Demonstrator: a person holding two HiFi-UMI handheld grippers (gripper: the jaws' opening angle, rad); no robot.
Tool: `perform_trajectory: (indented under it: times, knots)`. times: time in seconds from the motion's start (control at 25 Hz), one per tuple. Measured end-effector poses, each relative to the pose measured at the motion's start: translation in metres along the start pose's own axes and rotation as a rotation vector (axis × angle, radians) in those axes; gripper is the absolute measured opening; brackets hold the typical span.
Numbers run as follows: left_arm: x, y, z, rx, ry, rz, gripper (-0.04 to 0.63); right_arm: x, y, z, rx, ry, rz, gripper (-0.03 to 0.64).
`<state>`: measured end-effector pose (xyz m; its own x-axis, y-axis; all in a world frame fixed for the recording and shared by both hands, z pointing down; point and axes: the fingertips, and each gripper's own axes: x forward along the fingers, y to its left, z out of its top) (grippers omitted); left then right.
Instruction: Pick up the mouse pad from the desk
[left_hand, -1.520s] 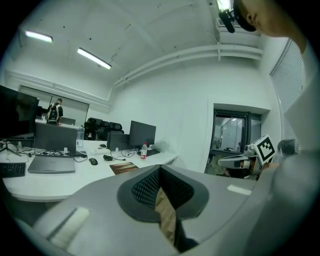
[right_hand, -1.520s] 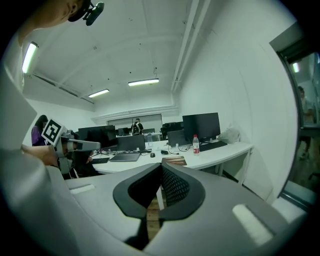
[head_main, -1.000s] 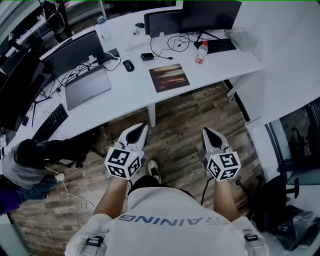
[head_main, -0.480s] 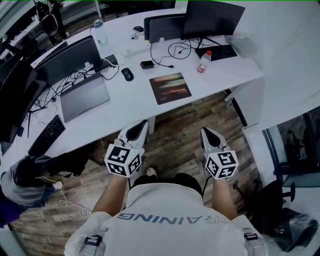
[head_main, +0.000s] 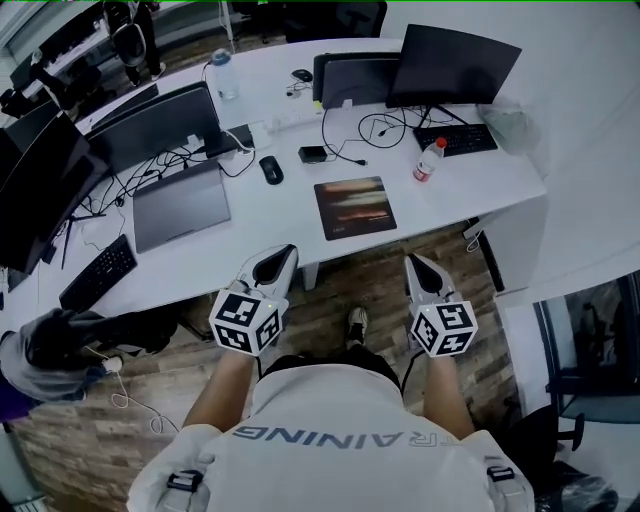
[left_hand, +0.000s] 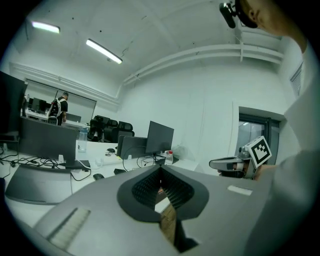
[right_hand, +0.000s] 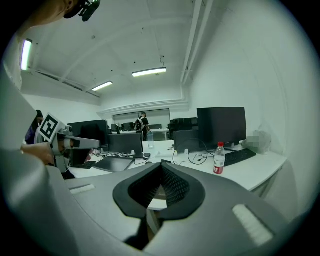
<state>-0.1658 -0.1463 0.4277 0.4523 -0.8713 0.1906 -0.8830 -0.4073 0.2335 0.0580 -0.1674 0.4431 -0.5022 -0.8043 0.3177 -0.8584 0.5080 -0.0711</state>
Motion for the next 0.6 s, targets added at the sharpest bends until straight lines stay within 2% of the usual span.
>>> perform_trajectory:
  times: [0.12,0.32,0.6]
  knots:
    - [0.021,0.007,0.016,-0.002,-0.025,0.04,0.0,0.029,-0.019,0.02,-0.01,-0.02,0.044,0.013]
    - [0.068,0.004,0.036,0.019,-0.035,0.062,0.0,0.06,-0.055,0.049,-0.029,-0.04,0.093,0.012]
    - [0.128,0.001,0.047,0.021,-0.039,0.108,0.0,0.096,-0.125,0.056,-0.014,-0.012,0.11,0.013]
